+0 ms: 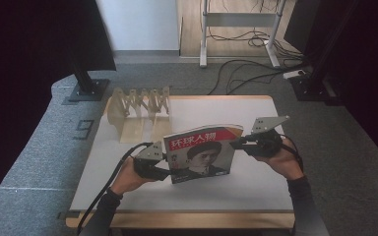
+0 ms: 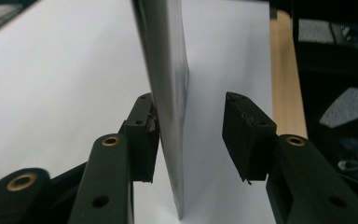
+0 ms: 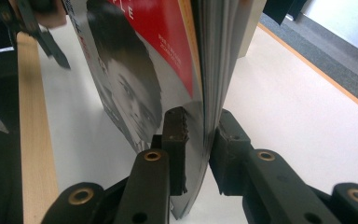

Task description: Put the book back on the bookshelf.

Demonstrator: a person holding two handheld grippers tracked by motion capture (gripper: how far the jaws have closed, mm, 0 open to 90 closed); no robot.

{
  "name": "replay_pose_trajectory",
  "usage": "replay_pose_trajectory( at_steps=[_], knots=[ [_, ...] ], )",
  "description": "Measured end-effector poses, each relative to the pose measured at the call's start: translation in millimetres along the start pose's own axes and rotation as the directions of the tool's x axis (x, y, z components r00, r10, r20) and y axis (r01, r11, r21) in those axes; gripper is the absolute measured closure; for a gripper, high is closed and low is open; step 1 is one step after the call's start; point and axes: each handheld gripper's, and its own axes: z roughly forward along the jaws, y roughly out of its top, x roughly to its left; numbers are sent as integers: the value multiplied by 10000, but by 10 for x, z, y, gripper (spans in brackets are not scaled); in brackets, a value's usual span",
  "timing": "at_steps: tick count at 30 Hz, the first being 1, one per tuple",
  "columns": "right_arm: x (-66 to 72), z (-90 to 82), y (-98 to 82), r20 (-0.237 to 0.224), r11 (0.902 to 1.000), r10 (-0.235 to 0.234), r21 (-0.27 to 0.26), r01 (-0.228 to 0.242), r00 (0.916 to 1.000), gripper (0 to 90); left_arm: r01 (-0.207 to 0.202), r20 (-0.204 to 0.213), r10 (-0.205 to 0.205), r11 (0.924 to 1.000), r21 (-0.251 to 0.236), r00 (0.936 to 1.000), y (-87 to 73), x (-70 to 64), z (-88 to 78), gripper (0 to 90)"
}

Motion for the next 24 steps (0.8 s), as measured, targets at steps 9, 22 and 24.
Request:
replay_pose_trajectory(
  at_steps=[9,22,24],
  knots=[
    [11,9,11,147,10000,43,17,-43,9999,755,-132,-422,129,9999,-68,9990,378,45,-179,558],
    [55,14,20,528,9999,-37,96,32,9986,753,91,-701,-120,9991,-412,9975,717,98,-202,817],
    [62,10,17,620,10000,-17,91,12,9981,739,131,-685,-160,9990,-428,9975,717,101,-201,843]
  ],
)
